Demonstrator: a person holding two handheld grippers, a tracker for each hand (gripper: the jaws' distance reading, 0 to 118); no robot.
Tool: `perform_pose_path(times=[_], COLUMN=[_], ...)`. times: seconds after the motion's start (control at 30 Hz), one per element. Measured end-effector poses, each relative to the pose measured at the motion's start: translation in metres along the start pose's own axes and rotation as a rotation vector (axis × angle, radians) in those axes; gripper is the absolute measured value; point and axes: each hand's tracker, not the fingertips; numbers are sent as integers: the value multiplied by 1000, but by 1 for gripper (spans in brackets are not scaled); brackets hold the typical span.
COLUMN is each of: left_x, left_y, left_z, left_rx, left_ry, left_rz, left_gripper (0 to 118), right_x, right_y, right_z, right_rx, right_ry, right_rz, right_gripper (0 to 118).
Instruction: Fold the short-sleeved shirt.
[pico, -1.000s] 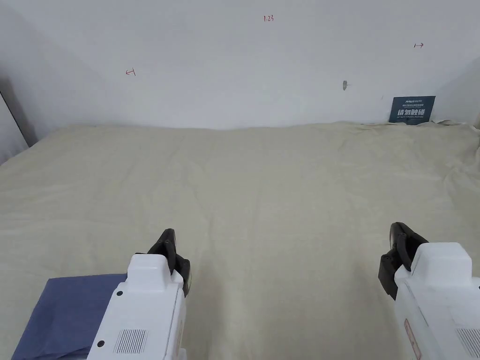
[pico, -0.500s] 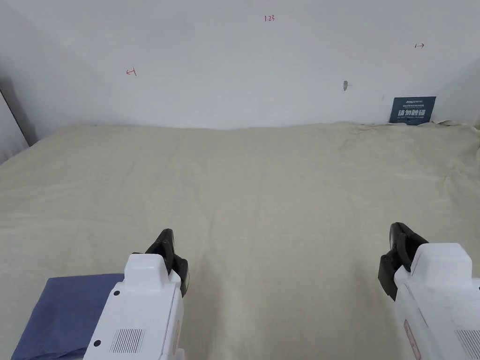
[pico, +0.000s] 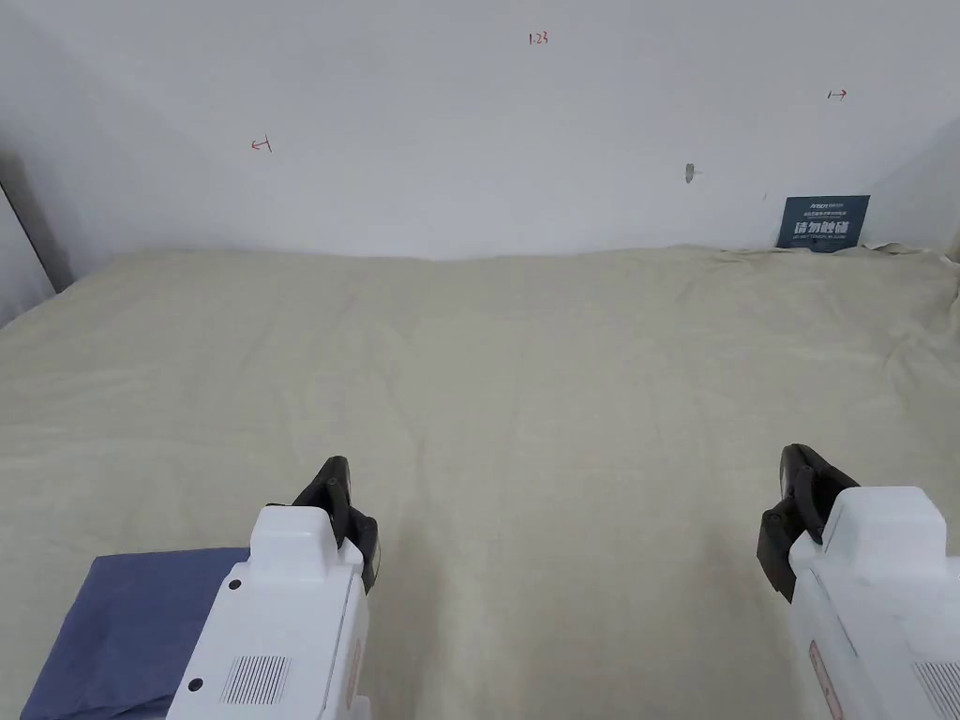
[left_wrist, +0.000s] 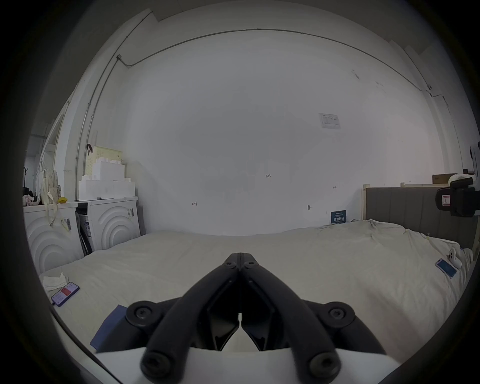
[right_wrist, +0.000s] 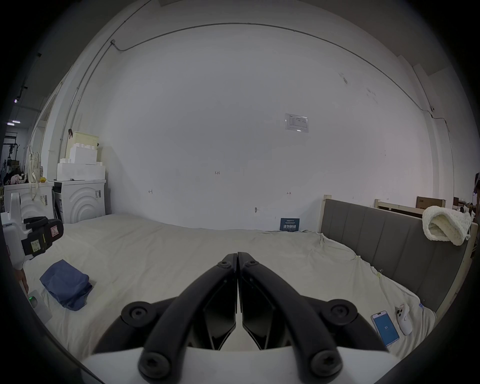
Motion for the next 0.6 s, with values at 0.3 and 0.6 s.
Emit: perform_pose_path(times=[0.3,0.6], left_x=[-1,-6], left_y=[1,4], left_z=[0,1], left_rx=[1,0], left_ry=[2,-5], left_rz=[2,39], left_gripper=[0,11], right_x=[-1,1], right_y=[1,3], right_z=[0,1], right_rx=[2,1], right_ry=[-3,-10], right_rz=[3,-4], right_gripper=[0,13])
